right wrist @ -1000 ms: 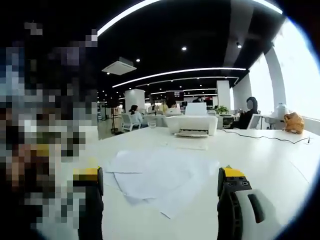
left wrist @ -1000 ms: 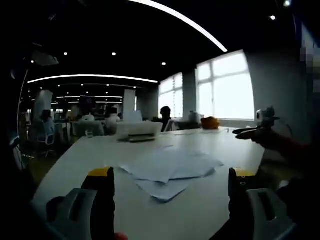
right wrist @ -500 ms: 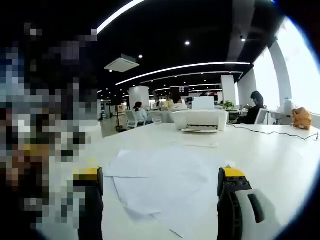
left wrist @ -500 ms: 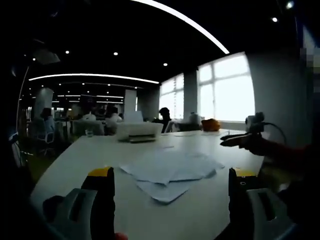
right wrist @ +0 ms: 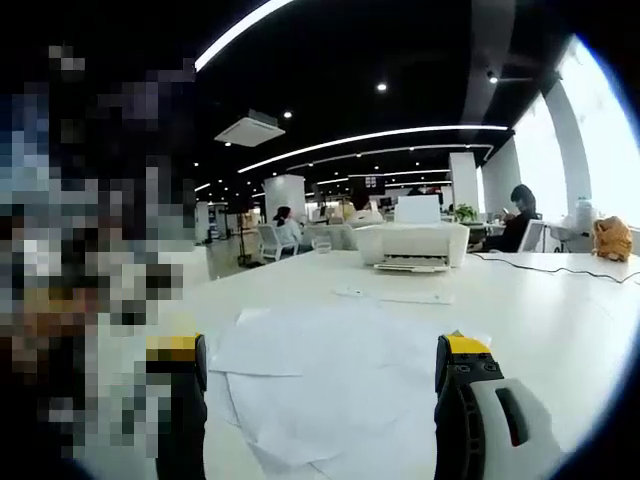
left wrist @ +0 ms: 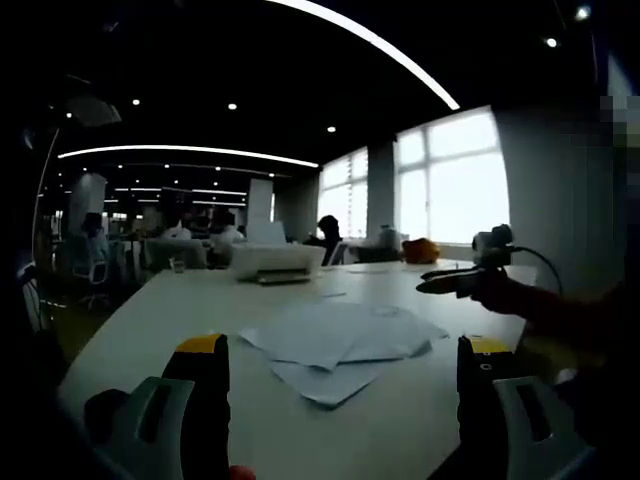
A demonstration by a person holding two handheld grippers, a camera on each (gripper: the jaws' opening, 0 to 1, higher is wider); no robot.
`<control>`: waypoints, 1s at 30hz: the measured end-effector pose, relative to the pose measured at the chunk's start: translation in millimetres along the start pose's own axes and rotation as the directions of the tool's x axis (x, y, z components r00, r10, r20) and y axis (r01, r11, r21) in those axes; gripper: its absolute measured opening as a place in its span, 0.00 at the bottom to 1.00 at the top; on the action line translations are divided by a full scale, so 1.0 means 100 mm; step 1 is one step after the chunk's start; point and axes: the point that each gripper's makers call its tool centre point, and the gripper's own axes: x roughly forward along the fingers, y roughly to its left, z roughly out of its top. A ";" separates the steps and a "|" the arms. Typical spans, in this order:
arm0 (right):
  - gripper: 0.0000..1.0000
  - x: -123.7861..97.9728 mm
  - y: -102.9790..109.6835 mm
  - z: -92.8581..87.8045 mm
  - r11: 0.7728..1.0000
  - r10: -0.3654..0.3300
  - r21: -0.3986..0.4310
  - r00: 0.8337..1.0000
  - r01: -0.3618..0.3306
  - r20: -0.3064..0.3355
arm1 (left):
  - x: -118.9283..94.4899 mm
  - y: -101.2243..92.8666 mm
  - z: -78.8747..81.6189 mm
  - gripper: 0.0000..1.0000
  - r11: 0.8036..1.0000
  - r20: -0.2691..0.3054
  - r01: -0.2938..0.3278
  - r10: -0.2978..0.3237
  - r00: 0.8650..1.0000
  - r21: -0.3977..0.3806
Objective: Organize the stack of printing papers by aligning and flattening the scattered papers on the table
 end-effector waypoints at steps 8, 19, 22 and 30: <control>0.90 0.13 -0.01 0.04 1.000 -0.016 -0.023 1.000 0.016 -0.004 | -0.03 -0.06 0.03 0.97 1.000 0.008 0.009 -0.009 1.000 0.007; 0.90 0.28 0.02 -0.15 0.999 -0.032 -0.034 0.999 0.030 -0.039 | -0.04 -0.05 0.07 0.97 1.000 0.018 0.007 -0.007 1.000 0.009; 0.90 0.31 0.02 -0.25 0.998 -0.038 -0.049 0.997 0.035 -0.061 | -0.04 -0.04 0.06 0.97 1.000 0.020 0.005 -0.005 1.000 0.003; 0.90 0.62 0.05 -0.38 0.999 -0.018 -0.048 0.995 0.013 -0.098 | -0.02 -0.06 0.05 0.97 1.000 0.016 0.005 -0.005 1.000 0.004</control>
